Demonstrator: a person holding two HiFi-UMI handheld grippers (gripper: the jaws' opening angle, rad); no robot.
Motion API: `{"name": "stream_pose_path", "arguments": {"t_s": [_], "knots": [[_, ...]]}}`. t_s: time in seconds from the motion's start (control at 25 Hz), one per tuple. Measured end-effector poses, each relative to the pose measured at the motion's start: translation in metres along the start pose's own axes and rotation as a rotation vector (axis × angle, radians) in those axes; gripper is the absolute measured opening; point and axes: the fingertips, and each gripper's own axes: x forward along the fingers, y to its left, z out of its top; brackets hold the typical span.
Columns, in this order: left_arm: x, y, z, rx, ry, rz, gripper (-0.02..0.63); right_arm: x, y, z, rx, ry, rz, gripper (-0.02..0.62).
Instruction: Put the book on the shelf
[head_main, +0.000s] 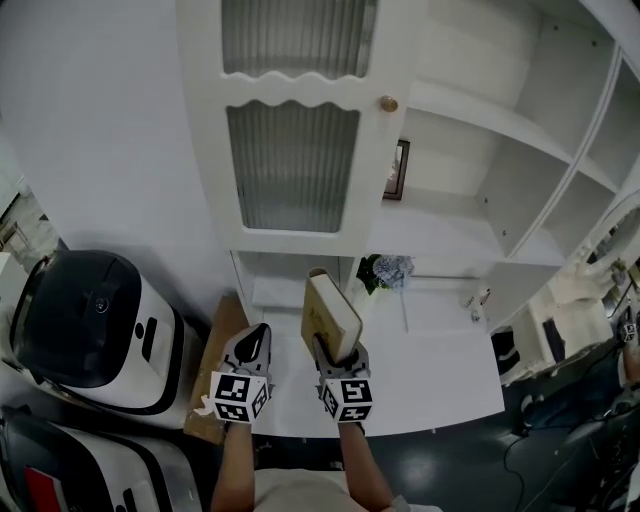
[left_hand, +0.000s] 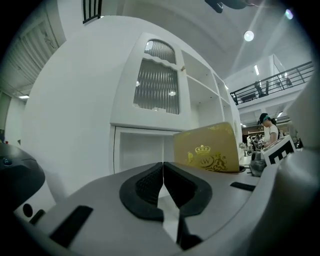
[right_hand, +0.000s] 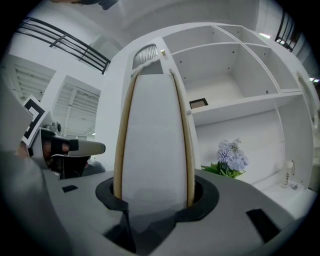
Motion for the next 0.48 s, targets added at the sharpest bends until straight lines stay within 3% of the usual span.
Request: {"name": "stream_pose_path", "arguments": {"t_s": [0.48], "knots": [[0.008,0.029,-0.001,0.037,0.012,-0.066,0.018,0.027,-0.011,0.001,0.038,-0.020,-0.116,0.239]]}}
